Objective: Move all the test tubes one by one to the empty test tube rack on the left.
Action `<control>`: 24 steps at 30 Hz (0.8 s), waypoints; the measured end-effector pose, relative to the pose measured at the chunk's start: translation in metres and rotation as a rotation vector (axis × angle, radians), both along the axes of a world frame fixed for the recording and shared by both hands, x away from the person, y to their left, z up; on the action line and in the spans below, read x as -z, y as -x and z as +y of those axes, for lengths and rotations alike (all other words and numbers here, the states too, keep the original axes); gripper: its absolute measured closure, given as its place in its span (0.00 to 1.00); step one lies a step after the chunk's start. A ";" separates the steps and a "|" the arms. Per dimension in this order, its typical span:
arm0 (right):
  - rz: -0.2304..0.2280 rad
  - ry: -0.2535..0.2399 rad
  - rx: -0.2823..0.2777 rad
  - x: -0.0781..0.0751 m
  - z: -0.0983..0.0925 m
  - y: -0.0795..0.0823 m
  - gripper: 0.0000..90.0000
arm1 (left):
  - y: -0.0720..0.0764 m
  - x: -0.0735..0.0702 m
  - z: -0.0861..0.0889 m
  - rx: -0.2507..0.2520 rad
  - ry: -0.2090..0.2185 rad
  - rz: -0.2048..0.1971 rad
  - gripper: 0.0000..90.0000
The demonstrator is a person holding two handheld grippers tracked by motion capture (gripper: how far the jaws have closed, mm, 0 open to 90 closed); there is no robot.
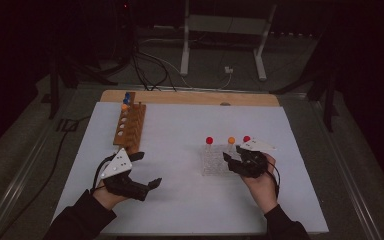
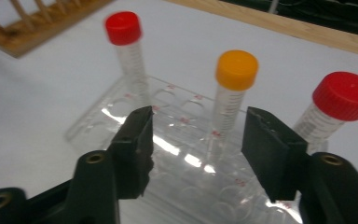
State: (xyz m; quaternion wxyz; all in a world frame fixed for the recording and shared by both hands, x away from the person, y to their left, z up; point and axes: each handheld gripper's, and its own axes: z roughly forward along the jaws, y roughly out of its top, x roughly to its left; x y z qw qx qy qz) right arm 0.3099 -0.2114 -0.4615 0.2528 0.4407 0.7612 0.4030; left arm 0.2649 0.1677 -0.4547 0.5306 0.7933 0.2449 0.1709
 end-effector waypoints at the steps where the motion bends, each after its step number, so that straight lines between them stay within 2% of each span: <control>1: 0.003 0.011 0.007 0.000 0.000 -0.002 0.53 | 0.000 0.001 -0.001 -0.003 0.001 0.000 0.01; 6: 0.027 0.027 0.043 0.002 0.001 -0.012 0.59 | -0.001 0.002 -0.001 0.000 -0.002 0.003 0.01; 15: 0.053 0.037 0.042 0.006 0.005 -0.028 0.68 | -0.001 0.002 0.000 0.000 0.003 0.009 0.01; 21: 0.055 0.058 0.047 0.007 0.007 -0.032 0.78 | -0.002 0.002 0.000 0.001 -0.006 0.005 0.01; 24: 0.054 0.052 0.050 0.008 0.005 -0.033 0.82 | -0.002 0.002 0.001 -0.001 -0.002 0.003 0.01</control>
